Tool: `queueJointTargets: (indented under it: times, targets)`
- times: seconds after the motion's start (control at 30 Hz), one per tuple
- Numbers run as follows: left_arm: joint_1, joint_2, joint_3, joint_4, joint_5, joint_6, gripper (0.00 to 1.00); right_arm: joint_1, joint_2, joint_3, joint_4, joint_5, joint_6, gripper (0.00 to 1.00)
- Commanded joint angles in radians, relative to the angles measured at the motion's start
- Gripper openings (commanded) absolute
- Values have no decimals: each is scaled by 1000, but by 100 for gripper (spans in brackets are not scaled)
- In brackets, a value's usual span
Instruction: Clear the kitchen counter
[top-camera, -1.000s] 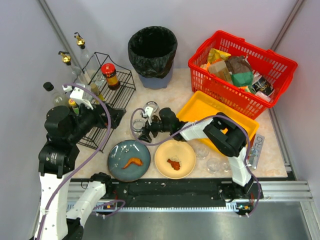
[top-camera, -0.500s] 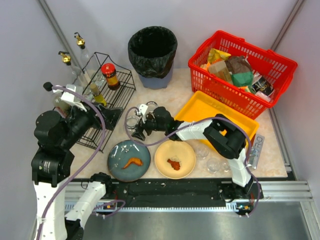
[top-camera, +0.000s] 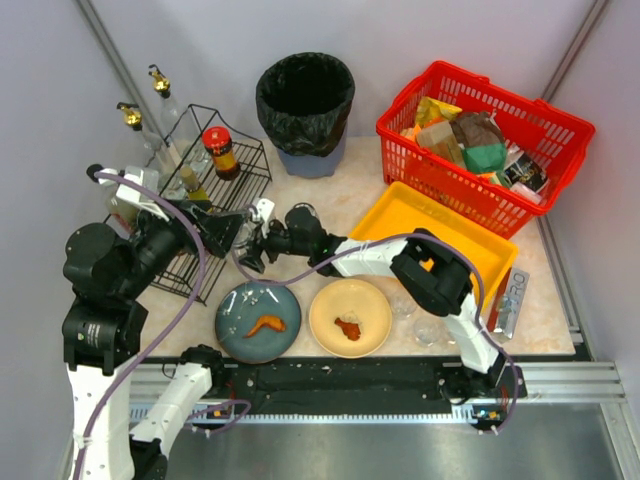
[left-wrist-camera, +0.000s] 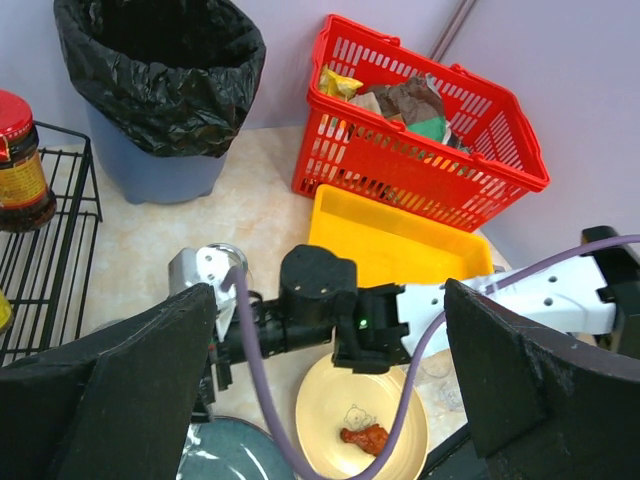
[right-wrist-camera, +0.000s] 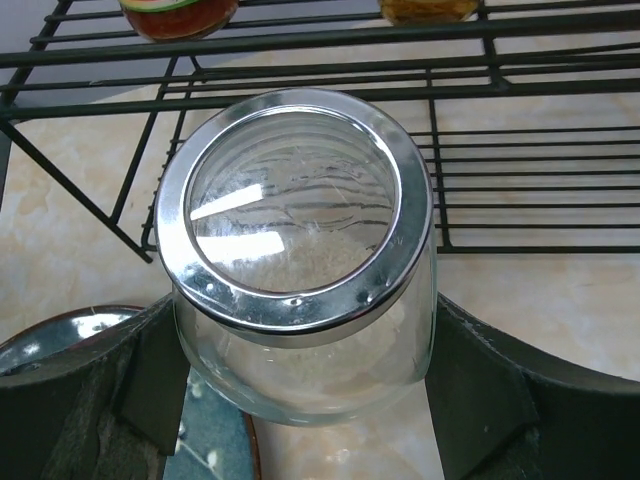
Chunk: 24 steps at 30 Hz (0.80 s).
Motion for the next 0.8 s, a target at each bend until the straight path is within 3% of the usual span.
queueJointTargets:
  times: [0.0, 0.77]
  targets:
    - [-1, 0, 25, 72, 37, -22, 99, 28, 30, 82, 77, 2, 31, 29]
    - [-1, -8, 34, 54, 16, 4, 99, 64, 171, 258, -23, 28, -48, 31]
